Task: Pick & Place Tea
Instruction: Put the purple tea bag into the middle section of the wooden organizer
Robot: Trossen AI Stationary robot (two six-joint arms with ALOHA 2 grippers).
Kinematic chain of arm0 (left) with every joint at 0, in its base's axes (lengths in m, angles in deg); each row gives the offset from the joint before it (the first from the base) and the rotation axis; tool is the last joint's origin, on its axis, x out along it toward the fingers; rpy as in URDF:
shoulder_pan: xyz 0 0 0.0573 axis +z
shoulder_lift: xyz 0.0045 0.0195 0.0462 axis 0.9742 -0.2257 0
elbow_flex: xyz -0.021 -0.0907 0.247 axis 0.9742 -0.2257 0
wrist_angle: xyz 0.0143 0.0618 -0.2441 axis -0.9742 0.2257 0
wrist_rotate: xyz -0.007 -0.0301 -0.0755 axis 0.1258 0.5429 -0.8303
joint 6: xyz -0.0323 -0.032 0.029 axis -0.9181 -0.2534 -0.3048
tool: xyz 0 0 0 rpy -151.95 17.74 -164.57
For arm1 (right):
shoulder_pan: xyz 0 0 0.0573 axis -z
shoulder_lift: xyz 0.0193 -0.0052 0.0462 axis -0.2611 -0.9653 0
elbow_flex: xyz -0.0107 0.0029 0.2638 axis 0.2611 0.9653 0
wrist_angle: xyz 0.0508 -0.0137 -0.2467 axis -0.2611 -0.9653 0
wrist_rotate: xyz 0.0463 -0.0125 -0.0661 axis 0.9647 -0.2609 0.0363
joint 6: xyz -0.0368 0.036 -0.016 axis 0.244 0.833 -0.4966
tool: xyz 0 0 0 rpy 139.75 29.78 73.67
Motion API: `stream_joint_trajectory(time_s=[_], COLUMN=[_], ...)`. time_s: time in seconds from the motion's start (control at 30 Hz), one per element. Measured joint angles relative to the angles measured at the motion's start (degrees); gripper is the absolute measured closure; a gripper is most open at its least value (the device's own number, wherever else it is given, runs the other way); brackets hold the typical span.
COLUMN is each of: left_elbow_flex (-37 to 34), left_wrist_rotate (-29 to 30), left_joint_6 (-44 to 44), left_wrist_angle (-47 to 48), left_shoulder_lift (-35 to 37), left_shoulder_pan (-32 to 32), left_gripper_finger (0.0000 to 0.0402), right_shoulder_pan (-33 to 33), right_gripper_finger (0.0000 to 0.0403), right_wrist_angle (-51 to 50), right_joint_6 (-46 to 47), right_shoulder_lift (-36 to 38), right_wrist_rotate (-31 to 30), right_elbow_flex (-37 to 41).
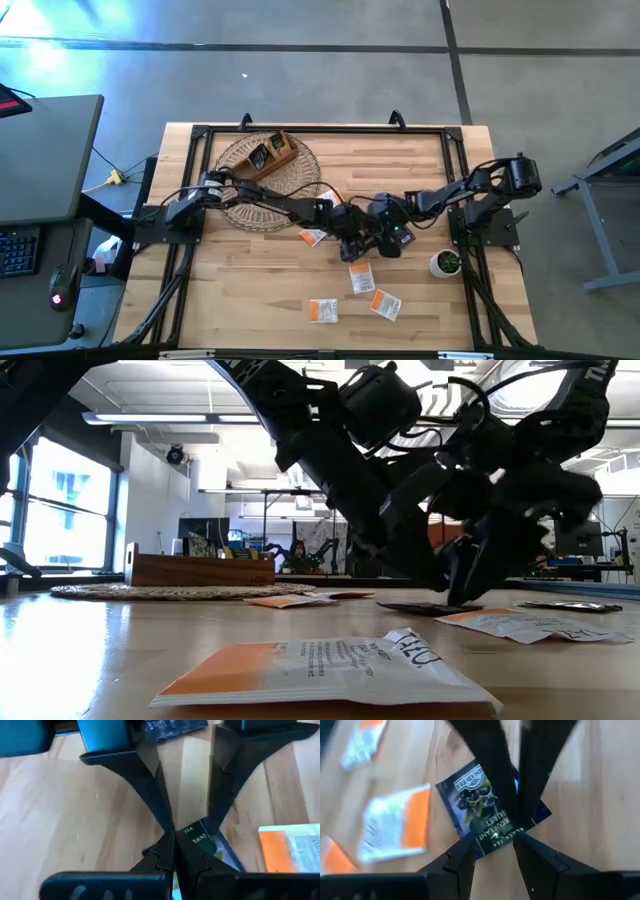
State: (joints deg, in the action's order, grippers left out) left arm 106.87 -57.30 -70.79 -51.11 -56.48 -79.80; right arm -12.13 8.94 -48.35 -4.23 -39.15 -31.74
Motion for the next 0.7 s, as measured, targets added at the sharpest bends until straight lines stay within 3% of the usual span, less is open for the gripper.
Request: stream_joint_trajectory(time_s=[0.23, 0.53, 0.7], left_elbow_flex=[0.0, 0.1, 0.1], left_wrist_rotate=[-1.8, -8.7, -11.3], left_joint_6=[5.2, 10.5, 10.8], left_wrist_angle=[2.3, 2.8, 3.1], left_shoulder_lift=[0.2, 0.1, 0.1], left_shoulder_pan=[1.8, 3.0, 2.9], left_gripper_finger=[0.0344, 0.0219, 0.0170], right_shoulder_pan=[0.5, 0.6, 0.5], right_gripper_finger=[0.0265, 0.0265, 0.0265], right_wrist_angle=[1.2, -0.4, -3.0], right_joint_6=[-16.8, -19.5, -19.6], right_shoulder_lift=[0.0, 3.3, 7.8], right_wrist_rotate=[-4.3, -7.5, -9.6], right_elbow_flex=[0.0, 0.0, 0.0])
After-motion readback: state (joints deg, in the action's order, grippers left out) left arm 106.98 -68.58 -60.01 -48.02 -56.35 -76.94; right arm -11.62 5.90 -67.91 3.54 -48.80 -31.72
